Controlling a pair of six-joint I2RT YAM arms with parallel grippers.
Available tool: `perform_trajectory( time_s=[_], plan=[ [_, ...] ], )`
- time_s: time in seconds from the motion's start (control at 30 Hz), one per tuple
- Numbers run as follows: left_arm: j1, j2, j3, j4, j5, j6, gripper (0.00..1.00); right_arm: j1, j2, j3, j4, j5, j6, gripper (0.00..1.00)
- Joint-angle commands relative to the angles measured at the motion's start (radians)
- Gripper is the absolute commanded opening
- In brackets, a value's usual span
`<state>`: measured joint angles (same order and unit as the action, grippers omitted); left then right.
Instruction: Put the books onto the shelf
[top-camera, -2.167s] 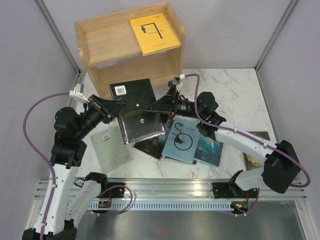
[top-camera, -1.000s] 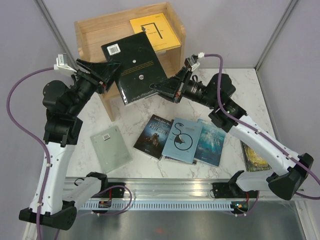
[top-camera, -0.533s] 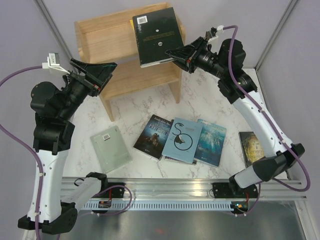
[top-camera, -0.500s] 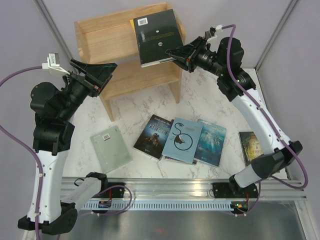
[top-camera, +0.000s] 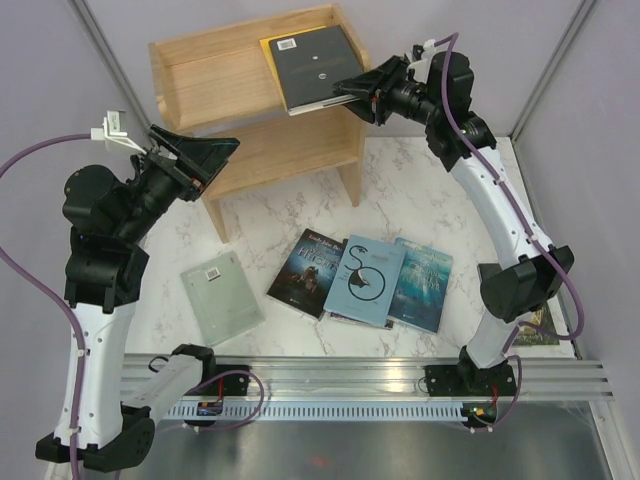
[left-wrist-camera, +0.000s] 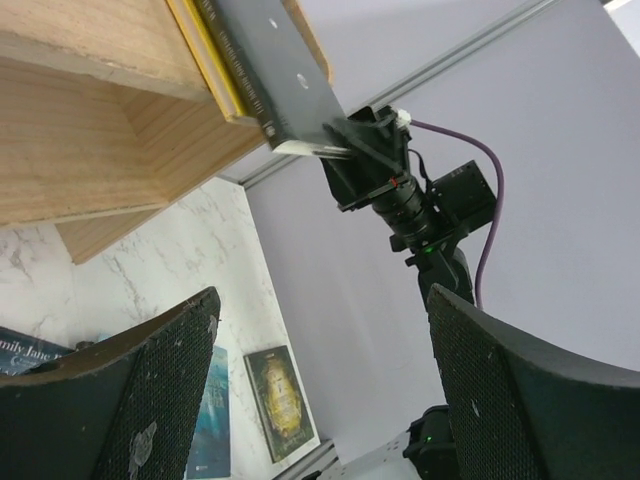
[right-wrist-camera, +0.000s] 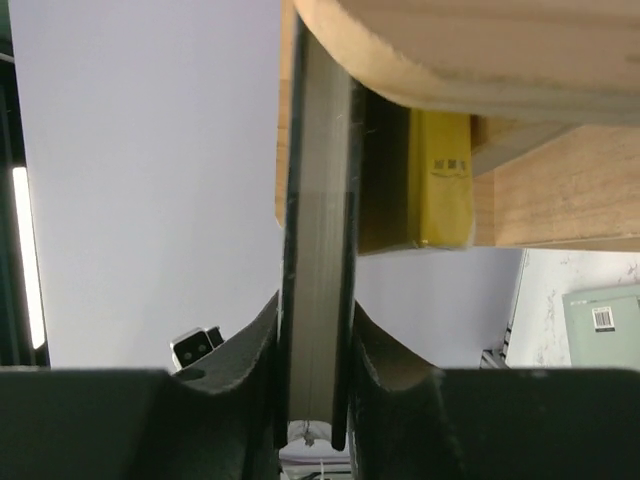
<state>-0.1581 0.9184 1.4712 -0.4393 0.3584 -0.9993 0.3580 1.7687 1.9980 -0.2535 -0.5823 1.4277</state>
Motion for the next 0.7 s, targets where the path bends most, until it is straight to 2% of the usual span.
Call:
perform_trajectory(
  time_s=[0.0, 0.03, 0.1, 0.17, 0.3, 0.5, 0.53, 0.57, 0.63, 0.67],
  plan=[
    [0.006, -0.001, 0.029, -0.044, 0.042, 0.074, 0.86, -0.017, -0.046, 0.003, 0.152, -0.014, 0.014, 0.49],
    [0.006, -0.001, 0.028, -0.044, 0.047, 0.077, 0.86, -0.017, -0.057, -0.020, 0.152, -0.011, 0.010, 0.49],
    [0.006, -0.007, 0.020, -0.050, 0.045, 0.086, 0.86, -0.017, -0.101, -0.098, 0.180, -0.007, 0.008, 0.74],
    [0.006, -0.013, 0.012, -0.053, 0.042, 0.090, 0.86, -0.017, -0.127, -0.148, 0.203, -0.011, 0.007, 0.85],
    [0.006, -0.004, -0.002, -0.052, 0.047, 0.082, 0.85, -0.017, -0.205, -0.266, 0.218, -0.019, 0.004, 0.86],
    [0.006, 0.002, -0.012, -0.032, 0.044, 0.076, 0.85, -0.017, -0.282, -0.332, 0.220, -0.025, -0.019, 0.87],
    [0.006, 0.004, -0.017, -0.026, 0.044, 0.074, 0.85, -0.017, -0.287, -0.335, 0.221, -0.025, -0.021, 0.86],
    [0.006, -0.001, -0.028, -0.018, 0.044, 0.074, 0.85, -0.019, -0.287, -0.335, 0.221, -0.027, -0.024, 0.71],
    [0.006, -0.004, -0.038, -0.009, 0.042, 0.073, 0.85, -0.017, -0.284, -0.328, 0.224, -0.031, -0.026, 0.52],
    [0.006, -0.009, -0.048, -0.009, 0.040, 0.073, 0.85, -0.017, -0.279, -0.324, 0.223, -0.033, -0.026, 0.36]
  ],
)
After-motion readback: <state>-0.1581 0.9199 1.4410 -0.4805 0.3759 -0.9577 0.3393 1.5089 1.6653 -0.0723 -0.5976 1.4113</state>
